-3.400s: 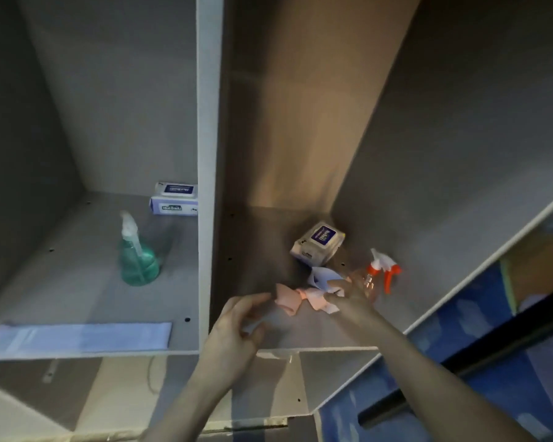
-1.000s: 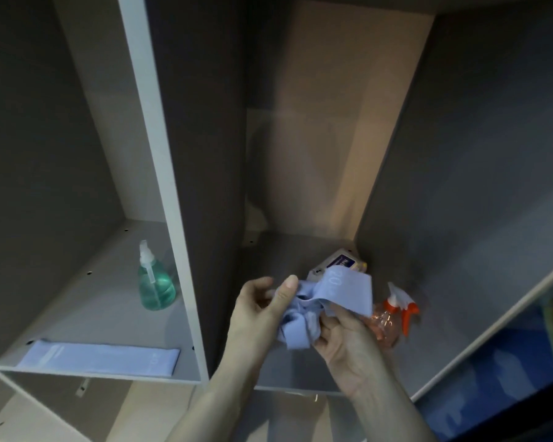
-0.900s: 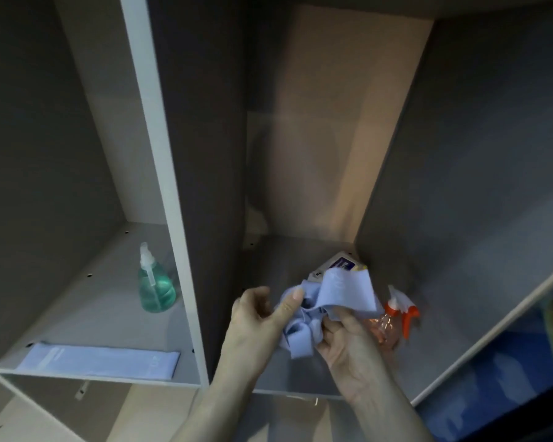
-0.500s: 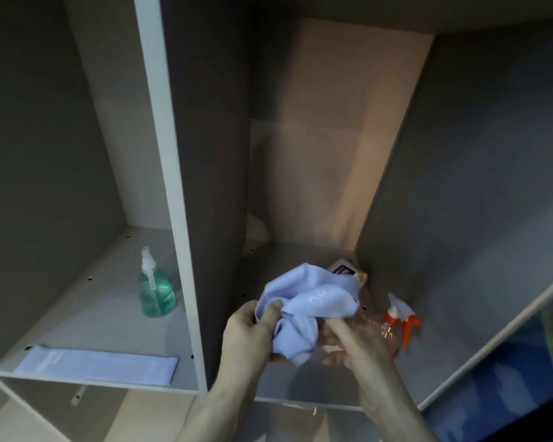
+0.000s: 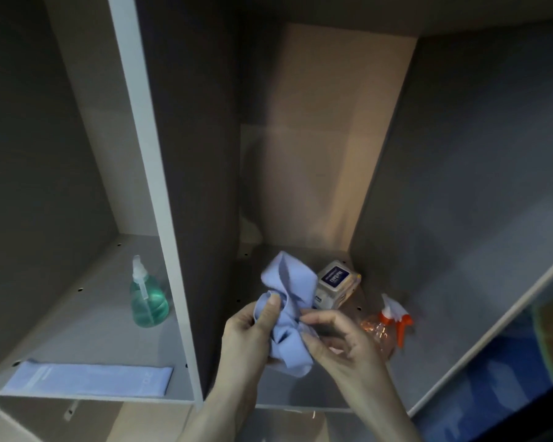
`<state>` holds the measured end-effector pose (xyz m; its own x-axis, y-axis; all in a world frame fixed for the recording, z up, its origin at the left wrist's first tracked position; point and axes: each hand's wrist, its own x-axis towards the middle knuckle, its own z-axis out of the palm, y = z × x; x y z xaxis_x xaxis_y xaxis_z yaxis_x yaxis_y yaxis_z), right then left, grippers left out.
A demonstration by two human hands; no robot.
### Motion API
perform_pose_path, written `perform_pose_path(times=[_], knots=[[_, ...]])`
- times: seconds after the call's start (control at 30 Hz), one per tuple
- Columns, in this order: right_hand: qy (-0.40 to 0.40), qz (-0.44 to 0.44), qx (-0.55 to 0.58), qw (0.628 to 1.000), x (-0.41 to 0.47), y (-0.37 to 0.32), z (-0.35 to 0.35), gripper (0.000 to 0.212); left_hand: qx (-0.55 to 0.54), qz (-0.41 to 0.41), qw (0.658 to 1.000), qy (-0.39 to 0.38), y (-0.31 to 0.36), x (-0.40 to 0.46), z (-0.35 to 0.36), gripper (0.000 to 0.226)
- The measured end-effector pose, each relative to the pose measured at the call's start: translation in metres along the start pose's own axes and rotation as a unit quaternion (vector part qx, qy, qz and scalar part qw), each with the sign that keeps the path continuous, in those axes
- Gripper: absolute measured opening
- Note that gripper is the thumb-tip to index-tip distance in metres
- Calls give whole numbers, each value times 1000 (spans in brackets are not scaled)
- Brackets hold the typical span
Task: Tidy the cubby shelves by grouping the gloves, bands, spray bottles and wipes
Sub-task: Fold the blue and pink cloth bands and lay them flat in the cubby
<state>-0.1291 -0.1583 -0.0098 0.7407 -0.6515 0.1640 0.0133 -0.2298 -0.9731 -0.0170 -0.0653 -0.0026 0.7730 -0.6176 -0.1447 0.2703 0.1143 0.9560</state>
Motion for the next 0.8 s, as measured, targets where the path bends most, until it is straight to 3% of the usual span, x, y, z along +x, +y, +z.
perform_pose_path(times=[0.13, 0.23, 0.37, 0.5, 0.63, 0.7, 0.8], knots=[[-8, -48, -73, 996, 3, 3, -4, 29, -38, -18, 999, -11, 0, 1, 0, 34], [43, -98, -117, 987, 3, 7, -5, 25, -79, -20, 997, -9, 0, 1, 0, 41], [96, -75, -52, 991, -3, 17, -3, 36, -172, -33, 985, -9, 6, 5, -3, 43], [151, -141, -48, 977, -9, 10, 8, 38, -201, -32, 978, -44, 10, 6, -1, 38], [59, -50, 42, 996, -10, -3, 6, 12, -145, 9, 980, -134, 19, 3, -2, 34], [50, 3, 88, 995, -7, -5, 2, 20, -95, 40, 977, -185, 22, 2, -2, 36], [77, 42, 121, 989, -2, -6, 5, 3, -26, 86, 978, -186, 22, -2, 2, 36]])
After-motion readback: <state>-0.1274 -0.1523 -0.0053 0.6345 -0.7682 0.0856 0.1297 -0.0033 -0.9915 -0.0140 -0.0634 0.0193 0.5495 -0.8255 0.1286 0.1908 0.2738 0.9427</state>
